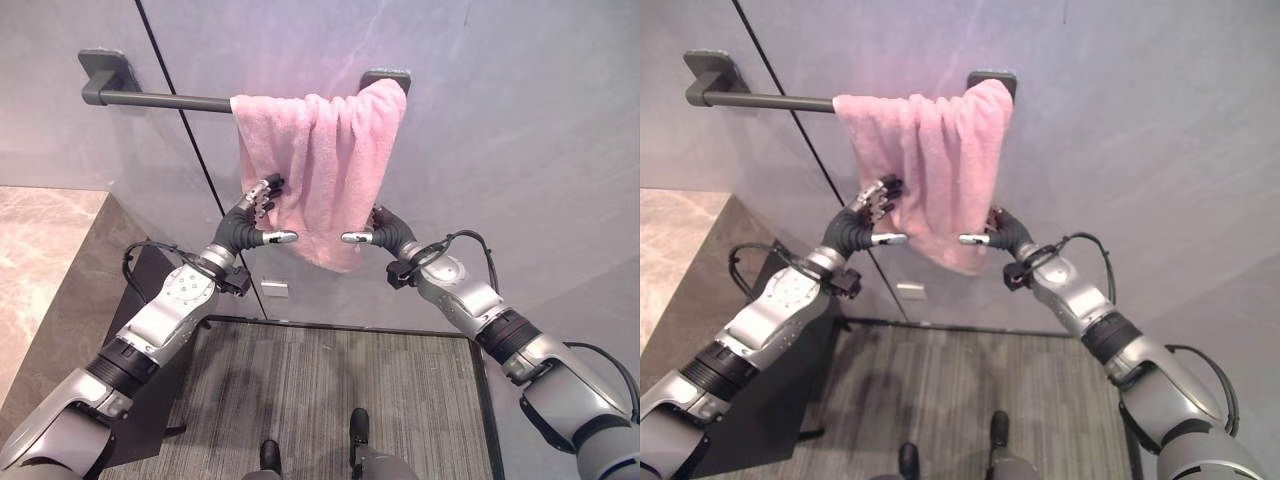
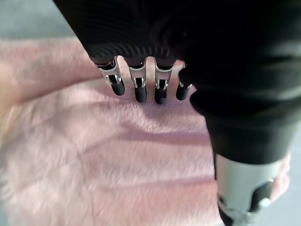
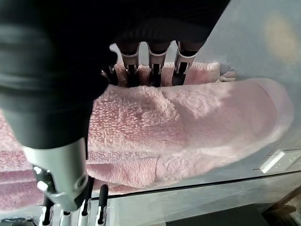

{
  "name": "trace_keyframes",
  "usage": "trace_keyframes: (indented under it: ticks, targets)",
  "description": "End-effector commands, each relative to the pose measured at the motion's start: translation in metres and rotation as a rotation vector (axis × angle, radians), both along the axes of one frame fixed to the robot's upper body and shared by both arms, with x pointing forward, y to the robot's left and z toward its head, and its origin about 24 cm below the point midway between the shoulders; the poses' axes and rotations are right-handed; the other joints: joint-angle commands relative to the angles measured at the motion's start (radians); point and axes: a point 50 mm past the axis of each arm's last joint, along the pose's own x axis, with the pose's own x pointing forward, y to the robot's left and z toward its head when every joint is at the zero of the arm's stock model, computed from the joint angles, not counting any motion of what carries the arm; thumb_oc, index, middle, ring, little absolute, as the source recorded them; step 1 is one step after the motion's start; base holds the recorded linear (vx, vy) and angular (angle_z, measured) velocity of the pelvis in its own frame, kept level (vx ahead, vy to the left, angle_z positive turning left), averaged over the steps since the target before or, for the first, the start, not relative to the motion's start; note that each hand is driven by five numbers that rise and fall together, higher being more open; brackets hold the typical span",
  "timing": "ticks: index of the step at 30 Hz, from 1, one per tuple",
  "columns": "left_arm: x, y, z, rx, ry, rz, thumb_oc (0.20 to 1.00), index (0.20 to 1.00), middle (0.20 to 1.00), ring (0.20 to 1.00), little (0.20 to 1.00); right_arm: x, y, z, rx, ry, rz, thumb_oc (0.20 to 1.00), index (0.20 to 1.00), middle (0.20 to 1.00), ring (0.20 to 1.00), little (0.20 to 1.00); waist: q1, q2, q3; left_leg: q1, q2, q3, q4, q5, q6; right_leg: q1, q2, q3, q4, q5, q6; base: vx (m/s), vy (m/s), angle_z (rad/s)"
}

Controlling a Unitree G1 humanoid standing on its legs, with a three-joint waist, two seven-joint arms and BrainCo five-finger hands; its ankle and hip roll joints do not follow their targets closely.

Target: Put brush and paste in cup on sink, flatten towel.

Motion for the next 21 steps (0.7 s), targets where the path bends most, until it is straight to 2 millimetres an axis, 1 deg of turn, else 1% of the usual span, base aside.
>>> trace_keyframes:
  ticks: [1, 5, 9, 11, 12, 13, 14, 15, 17, 18, 19, 20, 21]
  targets:
    - [-0.012, 0.006, 0.029, -0.01, -0.126, -0.021, 1.0, 1.0, 1.0, 1.0, 1.0, 0.01, 0.004, 0.039, 0.071, -0.125, -0.014, 1.0, 1.0, 1.0, 1.0, 1.0, 0.035, -0.036, -0.007, -0.033, -0.018, 0.017, 0.002, 0.054, 0.022, 0.041, -0.11, 0.006, -0.002, 0.062, 0.13, 0.08, 0.0, 0.0]
    - [-0.029, 0.022, 0.03, -0.032, -0.123, -0.014, 1.0, 1.0, 1.0, 1.0, 1.0, 0.009, -0.001, 0.037, 0.062, -0.129, -0.027, 1.0, 1.0, 1.0, 1.0, 1.0, 0.048, -0.032, -0.012, -0.014, -0.018, 0.016, 0.002, 0.047, 0.023, 0.059, -0.11, 0.002, -0.002, 0.048, 0.128, 0.06, 0.005, 0.0]
    - [-0.048, 0.041, 0.031, -0.007, -0.103, -0.011, 1.0, 1.0, 1.0, 1.0, 1.0, 0.007, -0.007, 0.038, 0.032, -0.149, -0.018, 1.0, 1.0, 1.0, 1.0, 1.0, 0.069, -0.028, -0.014, -0.003, -0.016, 0.016, 0.002, 0.045, 0.021, 0.068, -0.109, -0.002, -0.002, 0.039, 0.128, 0.05, 0.0, 0.01]
    - [-0.049, 0.044, 0.03, -0.002, -0.094, -0.003, 1.0, 1.0, 1.0, 1.0, 1.0, 0.007, -0.007, 0.038, 0.025, -0.151, -0.014, 1.0, 1.0, 1.0, 1.0, 1.0, 0.068, -0.028, -0.015, -0.002, -0.016, 0.016, 0.002, 0.045, 0.021, 0.069, -0.108, -0.001, -0.002, 0.038, 0.128, 0.0, 0.0, 0.0]
    - [-0.051, 0.051, 0.03, 0.022, -0.091, 0.011, 1.0, 1.0, 1.0, 1.0, 1.0, 0.005, -0.008, 0.037, 0.019, -0.152, -0.006, 1.0, 1.0, 1.0, 1.0, 1.0, 0.072, -0.029, -0.016, 0.0, -0.015, 0.016, 0.002, 0.045, 0.02, 0.072, -0.107, -0.001, -0.002, 0.034, 0.127, 0.02, -0.006, 0.04]
    - [-0.051, 0.051, 0.03, 0.022, -0.091, 0.011, 1.0, 1.0, 1.0, 1.0, 1.0, 0.005, -0.008, 0.037, 0.019, -0.152, -0.006, 1.0, 1.0, 1.0, 1.0, 1.0, 0.072, -0.029, -0.016, 0.0, -0.015, 0.016, 0.002, 0.045, 0.02, 0.072, -0.107, -0.001, -0.002, 0.034, 0.127, 0.04, -0.007, 0.03]
    - [-0.049, 0.054, 0.026, 0.019, -0.075, 0.03, 1.0, 1.0, 1.0, 1.0, 1.0, 0.004, -0.006, 0.035, 0.027, -0.147, 0.004, 1.0, 1.0, 1.0, 1.0, 1.0, 0.074, -0.028, -0.015, 0.001, -0.014, 0.014, 0.002, 0.045, 0.019, 0.074, -0.107, -0.005, -0.002, 0.031, 0.126, 0.0, 0.0, 0.0]
    - [-0.047, 0.055, 0.024, 0.02, -0.07, 0.043, 1.0, 1.0, 1.0, 1.0, 1.0, 0.004, -0.005, 0.034, 0.028, -0.142, 0.011, 0.94, 0.94, 0.94, 0.94, 0.94, 0.075, -0.027, -0.015, 0.0, -0.013, 0.013, 0.002, 0.046, 0.019, 0.074, -0.107, -0.008, -0.002, 0.029, 0.125, 0.0, 0.0, 0.0]
    - [-0.043, 0.057, 0.022, 0.018, -0.054, 0.049, 1.0, 1.0, 1.0, 1.0, 1.0, 0.003, -0.003, 0.035, 0.025, -0.141, 0.026, 0.934, 0.934, 0.934, 0.934, 0.934, 0.073, -0.027, -0.014, -0.002, -0.012, 0.011, 0.002, 0.047, 0.018, 0.073, -0.106, -0.01, -0.002, 0.028, 0.126, 0.0, 0.0, 0.0]
    - [-0.04, 0.057, 0.018, 0.01, -0.038, 0.057, 1.0, 1.0, 1.0, 1.0, 1.0, 0.003, -0.001, 0.035, 0.026, -0.14, 0.032, 0.887, 0.887, 0.887, 0.887, 0.887, 0.072, -0.027, -0.012, -0.003, -0.012, 0.011, 0.002, 0.048, 0.018, 0.071, -0.105, -0.01, -0.002, 0.028, 0.125, 0.0, 0.0, 0.0]
    - [-0.037, 0.056, 0.017, 0.004, -0.03, 0.058, 1.0, 1.0, 1.0, 1.0, 1.0, 0.003, 0.001, 0.035, 0.029, -0.14, 0.035, 0.896, 0.896, 0.896, 0.896, 0.896, 0.069, -0.026, -0.009, -0.006, -0.011, 0.011, 0.002, 0.049, 0.018, 0.069, -0.105, -0.01, -0.002, 0.027, 0.125, -0.01, 0.0, 0.04]
    - [-0.033, 0.054, 0.017, 0.0, -0.026, 0.056, 1.0, 1.0, 1.0, 1.0, 1.0, 0.003, 0.003, 0.035, 0.031, -0.139, 0.041, 0.853, 0.853, 0.853, 0.853, 0.853, 0.067, -0.026, -0.007, -0.009, -0.01, 0.012, 0.002, 0.05, 0.017, 0.066, -0.105, -0.009, -0.002, 0.029, 0.125, -0.01, 0.001, 0.04]
    - [-0.033, 0.054, 0.017, 0.0, -0.026, 0.055, 1.0, 1.0, 1.0, 1.0, 1.0, 0.003, 0.003, 0.035, 0.031, -0.139, 0.04, 0.74, 0.74, 0.74, 0.74, 0.74, 0.068, -0.026, -0.007, -0.009, -0.01, 0.012, 0.002, 0.05, 0.017, 0.066, -0.105, -0.009, -0.002, 0.029, 0.125, -0.02, 0.005, 0.11]
